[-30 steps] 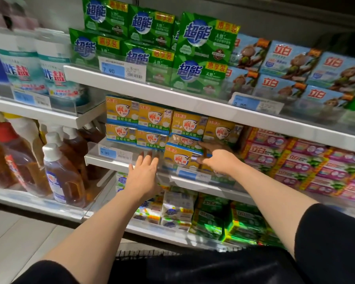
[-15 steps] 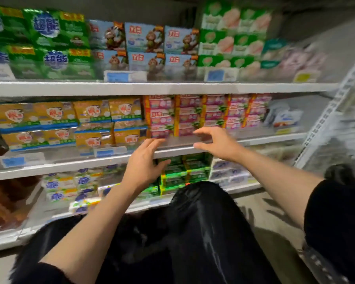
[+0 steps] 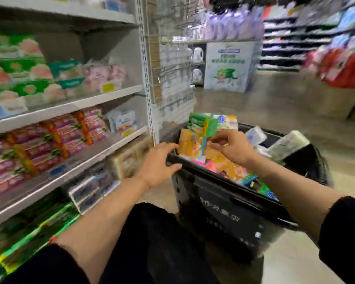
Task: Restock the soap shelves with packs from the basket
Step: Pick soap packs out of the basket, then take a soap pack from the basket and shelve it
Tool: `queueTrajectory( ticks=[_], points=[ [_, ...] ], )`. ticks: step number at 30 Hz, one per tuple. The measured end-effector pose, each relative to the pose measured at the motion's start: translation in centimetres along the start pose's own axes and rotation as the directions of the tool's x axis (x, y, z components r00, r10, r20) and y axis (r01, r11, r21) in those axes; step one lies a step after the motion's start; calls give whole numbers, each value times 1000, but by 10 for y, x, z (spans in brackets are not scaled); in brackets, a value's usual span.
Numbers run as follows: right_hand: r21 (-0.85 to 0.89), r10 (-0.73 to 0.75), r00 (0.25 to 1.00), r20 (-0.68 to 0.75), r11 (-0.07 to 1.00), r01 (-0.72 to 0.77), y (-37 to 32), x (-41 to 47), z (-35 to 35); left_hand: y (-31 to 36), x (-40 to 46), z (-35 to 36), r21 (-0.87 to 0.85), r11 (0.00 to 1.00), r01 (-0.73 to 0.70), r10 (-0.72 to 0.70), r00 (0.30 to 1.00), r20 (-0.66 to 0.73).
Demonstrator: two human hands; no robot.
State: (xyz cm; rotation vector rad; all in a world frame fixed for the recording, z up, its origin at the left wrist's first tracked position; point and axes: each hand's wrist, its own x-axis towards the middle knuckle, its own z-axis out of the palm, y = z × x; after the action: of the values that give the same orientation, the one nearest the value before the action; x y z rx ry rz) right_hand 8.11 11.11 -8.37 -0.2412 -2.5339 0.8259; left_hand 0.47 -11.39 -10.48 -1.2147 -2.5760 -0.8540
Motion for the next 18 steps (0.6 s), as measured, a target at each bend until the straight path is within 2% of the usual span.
queueTrajectory(
  ticks=[6, 10, 14, 18],
  points=[
    [-211, 287, 953, -97, 930, -301, 102, -28, -40, 14, 48, 75, -12, 997, -76, 77, 991, 109],
    [-317, 413, 883, -222, 826, -466, 146, -34, -59, 31, 85, 109, -68, 989, -129, 135, 986, 98],
    [-265, 433, 783, -446, 772, -578, 173, -25, -81, 59, 122, 141, -70, 981, -181, 190, 972, 142],
    [-171, 487, 735, -472, 768, -618, 203, -6, -99, 91, 150, 176, -125, 967, -222, 244, 947, 210]
  ],
)
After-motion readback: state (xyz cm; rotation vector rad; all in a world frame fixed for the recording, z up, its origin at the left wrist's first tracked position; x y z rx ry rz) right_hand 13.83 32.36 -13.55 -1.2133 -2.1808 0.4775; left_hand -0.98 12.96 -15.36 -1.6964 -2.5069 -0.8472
